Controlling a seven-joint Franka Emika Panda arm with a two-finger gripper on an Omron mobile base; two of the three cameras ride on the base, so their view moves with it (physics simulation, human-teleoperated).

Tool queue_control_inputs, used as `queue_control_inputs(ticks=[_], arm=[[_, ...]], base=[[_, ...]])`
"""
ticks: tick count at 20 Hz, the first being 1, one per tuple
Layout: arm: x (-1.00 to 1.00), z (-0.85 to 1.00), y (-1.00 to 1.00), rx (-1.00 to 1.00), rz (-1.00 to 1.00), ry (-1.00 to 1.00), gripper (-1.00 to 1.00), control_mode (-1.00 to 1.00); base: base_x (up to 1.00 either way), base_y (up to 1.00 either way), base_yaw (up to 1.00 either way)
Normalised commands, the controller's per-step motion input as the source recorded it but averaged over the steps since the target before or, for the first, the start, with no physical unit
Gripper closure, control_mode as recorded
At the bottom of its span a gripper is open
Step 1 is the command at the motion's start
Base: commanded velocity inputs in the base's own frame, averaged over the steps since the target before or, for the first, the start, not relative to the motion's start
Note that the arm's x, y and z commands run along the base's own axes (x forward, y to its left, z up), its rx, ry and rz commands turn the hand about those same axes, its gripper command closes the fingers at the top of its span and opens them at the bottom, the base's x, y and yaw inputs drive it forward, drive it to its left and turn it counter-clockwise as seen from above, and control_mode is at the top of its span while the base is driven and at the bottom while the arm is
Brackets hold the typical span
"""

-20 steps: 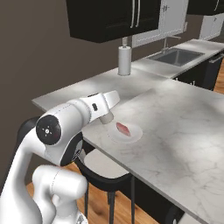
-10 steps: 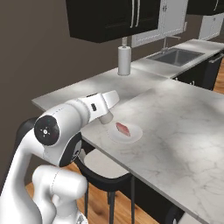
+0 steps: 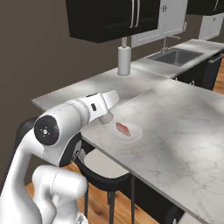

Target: Retrieve the shaker from the cabinet and place it next the steak on a plate on the dining table.

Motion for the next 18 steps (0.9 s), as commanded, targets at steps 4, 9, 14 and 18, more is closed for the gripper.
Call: queue_control_inputs(ticks=[4, 9, 14, 18], arm=[[0.0, 0.0, 0.0, 0.0, 0.0, 0.0, 1.0, 1.0], [0.0, 0.0, 0.0, 0.0, 0.0, 0.0, 1.0, -1.0], [0.06, -0.03, -0.1, 0.0, 0.04, 0.03, 1.0, -1.0], [0.01, 0.0, -0.11, 0.0, 0.04, 0.02, 1.0, -1.0]], base=[[0.0, 0.0, 0.0], [0.0, 0.0, 0.0], [0.0, 0.0, 0.0], [0.0, 0.0, 0.0]])
